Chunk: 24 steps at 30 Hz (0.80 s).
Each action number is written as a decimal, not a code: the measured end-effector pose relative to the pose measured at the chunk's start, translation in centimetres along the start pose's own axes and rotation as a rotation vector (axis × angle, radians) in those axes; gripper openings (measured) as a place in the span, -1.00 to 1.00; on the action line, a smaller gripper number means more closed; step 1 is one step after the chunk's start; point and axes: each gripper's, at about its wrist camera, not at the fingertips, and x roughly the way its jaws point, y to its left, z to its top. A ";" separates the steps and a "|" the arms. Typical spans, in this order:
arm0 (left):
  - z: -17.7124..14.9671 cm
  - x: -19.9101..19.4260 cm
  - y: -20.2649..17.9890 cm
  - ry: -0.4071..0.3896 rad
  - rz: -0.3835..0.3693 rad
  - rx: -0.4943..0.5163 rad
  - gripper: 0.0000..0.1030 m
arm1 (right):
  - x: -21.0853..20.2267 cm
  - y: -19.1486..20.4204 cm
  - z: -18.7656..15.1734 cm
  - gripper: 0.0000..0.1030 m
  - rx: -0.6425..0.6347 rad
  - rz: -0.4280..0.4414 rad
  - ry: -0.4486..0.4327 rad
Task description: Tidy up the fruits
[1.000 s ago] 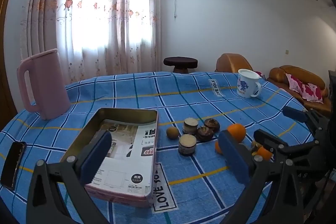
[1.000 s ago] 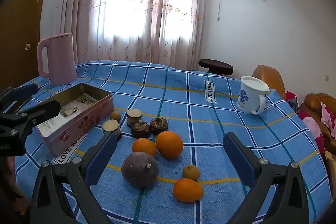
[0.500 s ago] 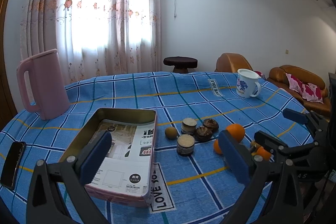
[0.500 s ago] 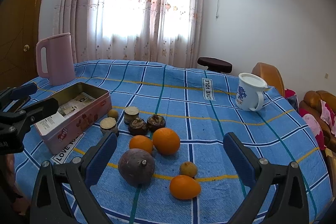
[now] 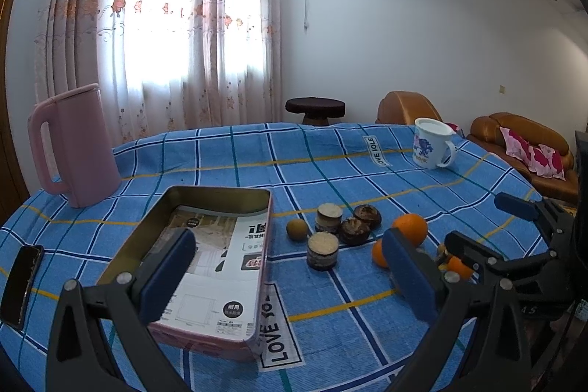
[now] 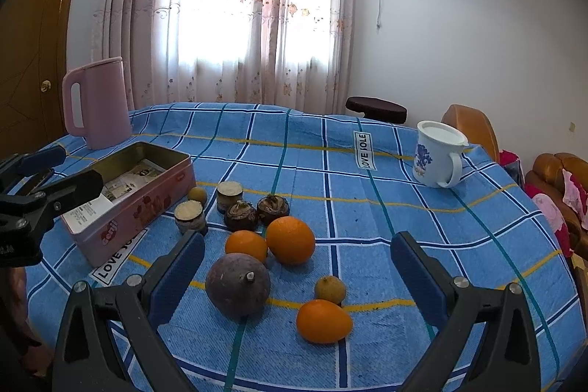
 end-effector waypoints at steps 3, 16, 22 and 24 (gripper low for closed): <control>0.0 0.1 -0.2 0.004 -0.002 0.003 1.00 | 0.0 -0.1 -0.1 0.98 0.003 -0.001 0.000; -0.2 0.3 -0.7 0.011 -0.005 0.011 1.00 | 0.0 -0.5 -0.4 0.98 0.011 0.001 0.009; -0.6 0.6 -1.3 0.019 -0.017 0.019 1.00 | 0.1 -1.1 -0.8 0.98 0.019 0.004 0.015; -0.7 0.7 -1.7 0.026 -0.037 0.027 1.00 | -0.1 -1.8 -1.3 0.98 0.036 -0.014 0.017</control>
